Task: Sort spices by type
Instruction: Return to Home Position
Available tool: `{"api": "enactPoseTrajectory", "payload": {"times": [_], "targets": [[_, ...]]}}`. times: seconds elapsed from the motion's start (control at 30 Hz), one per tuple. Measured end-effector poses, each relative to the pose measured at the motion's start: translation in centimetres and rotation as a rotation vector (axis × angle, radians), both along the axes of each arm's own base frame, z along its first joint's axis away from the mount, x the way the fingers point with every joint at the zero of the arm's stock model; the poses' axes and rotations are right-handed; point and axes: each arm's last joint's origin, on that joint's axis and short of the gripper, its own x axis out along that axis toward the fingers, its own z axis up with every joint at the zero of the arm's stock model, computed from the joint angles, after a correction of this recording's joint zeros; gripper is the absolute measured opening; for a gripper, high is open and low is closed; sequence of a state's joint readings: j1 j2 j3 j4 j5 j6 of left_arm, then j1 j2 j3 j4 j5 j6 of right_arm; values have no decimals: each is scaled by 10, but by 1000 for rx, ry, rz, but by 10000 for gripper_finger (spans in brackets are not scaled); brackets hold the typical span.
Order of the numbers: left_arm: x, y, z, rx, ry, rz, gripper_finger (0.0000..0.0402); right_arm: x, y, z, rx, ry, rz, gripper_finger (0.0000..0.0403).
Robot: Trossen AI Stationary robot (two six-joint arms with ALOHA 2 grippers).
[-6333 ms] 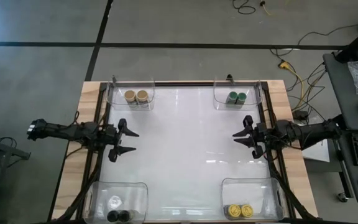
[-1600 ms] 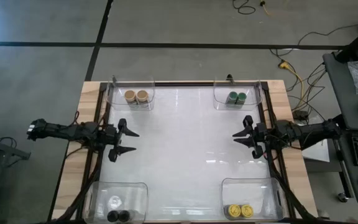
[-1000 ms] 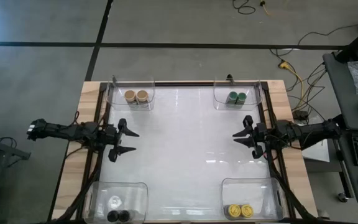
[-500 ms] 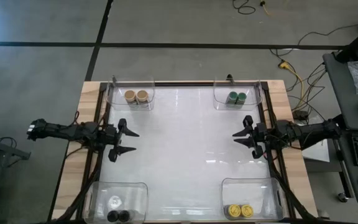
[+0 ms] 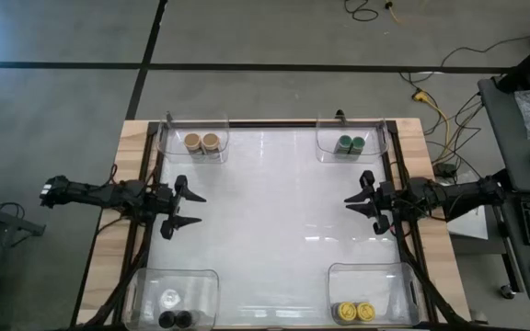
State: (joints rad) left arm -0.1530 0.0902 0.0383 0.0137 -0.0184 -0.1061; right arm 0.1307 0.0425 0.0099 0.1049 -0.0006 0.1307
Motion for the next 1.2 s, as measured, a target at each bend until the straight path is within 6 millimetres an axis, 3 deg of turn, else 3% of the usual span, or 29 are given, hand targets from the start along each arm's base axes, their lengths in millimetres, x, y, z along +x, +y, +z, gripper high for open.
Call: {"api": "enactPoseTrajectory", "payload": {"times": [0.57, 1.2], "targets": [[0, 0, 0, 0, 0, 0, 279, 0, 0, 0, 0, 0, 0, 96], [0, 0, 0, 0, 0, 0, 279, 0, 0, 0, 0, 0, 0, 61]]}}
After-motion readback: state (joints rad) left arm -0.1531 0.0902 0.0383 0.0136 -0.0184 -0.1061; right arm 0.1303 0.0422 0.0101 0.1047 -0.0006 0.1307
